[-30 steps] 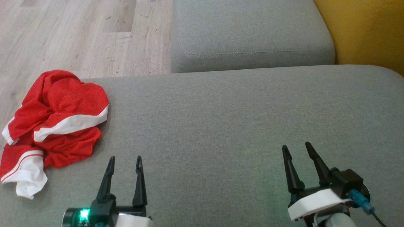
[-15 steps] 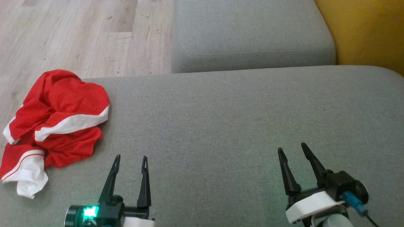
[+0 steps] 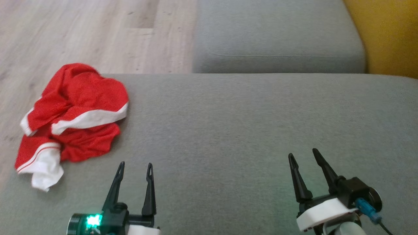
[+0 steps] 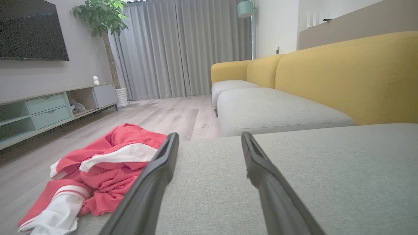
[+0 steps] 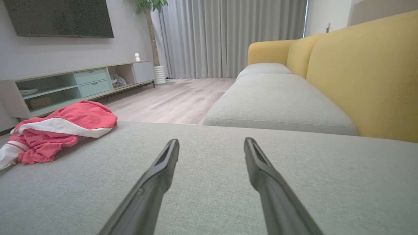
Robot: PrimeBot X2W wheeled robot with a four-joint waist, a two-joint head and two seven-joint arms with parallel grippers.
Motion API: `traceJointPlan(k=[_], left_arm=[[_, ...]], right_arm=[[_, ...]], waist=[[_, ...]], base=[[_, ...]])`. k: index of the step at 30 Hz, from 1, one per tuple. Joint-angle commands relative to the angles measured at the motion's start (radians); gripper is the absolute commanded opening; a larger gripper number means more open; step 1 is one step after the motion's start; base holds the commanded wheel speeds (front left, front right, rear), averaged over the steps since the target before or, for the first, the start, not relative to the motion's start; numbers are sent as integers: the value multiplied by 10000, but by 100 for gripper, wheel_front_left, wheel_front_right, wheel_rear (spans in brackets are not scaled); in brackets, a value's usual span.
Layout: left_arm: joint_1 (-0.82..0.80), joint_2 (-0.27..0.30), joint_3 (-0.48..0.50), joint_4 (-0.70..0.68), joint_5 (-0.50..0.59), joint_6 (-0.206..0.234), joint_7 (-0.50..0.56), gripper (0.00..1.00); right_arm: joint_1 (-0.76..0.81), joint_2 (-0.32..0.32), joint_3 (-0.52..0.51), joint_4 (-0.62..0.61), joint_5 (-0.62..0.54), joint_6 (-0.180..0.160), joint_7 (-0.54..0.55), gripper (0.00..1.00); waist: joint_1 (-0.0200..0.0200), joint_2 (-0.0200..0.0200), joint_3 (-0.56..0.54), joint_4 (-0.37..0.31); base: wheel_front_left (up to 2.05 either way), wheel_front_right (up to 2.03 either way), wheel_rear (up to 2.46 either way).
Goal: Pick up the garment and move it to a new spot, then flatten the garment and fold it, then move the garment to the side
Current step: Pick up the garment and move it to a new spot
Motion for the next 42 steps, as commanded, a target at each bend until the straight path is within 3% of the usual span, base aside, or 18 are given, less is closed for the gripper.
traceJointPlan(k=[1, 10, 22, 37, 42], left_arm=[[-426, 30, 299, -293, -24, 17, -95, 100], [-365, 16, 614, -354, -157, 34, -95, 100], [-303, 10, 901, -403, -69, 4, -95, 100], [-582, 328, 1398, -953, 202, 197, -95, 100], [-2261, 884, 2111, -1415, 92, 433, -95, 100]], right_arm=[[-393, -93, 198, -321, 5, 77, -122, 100], [-438, -93, 128, -310, -14, 77, -122, 100], [-443, -93, 89, -195, -8, 77, -122, 100], [-431, -93, -71, -194, -280, 77, -122, 100], [-698, -93, -440, -325, -1242, 77, -122, 100]], waist=[[1, 0, 33, 261], [1, 0, 155, 2000], [1, 0, 212, 3450], [1, 0, 581, 3924], [1, 0, 1765, 3811]], base=[[0, 0, 0], [0, 0, 0], [0, 0, 0], [0, 0, 0], [0, 0, 0]])
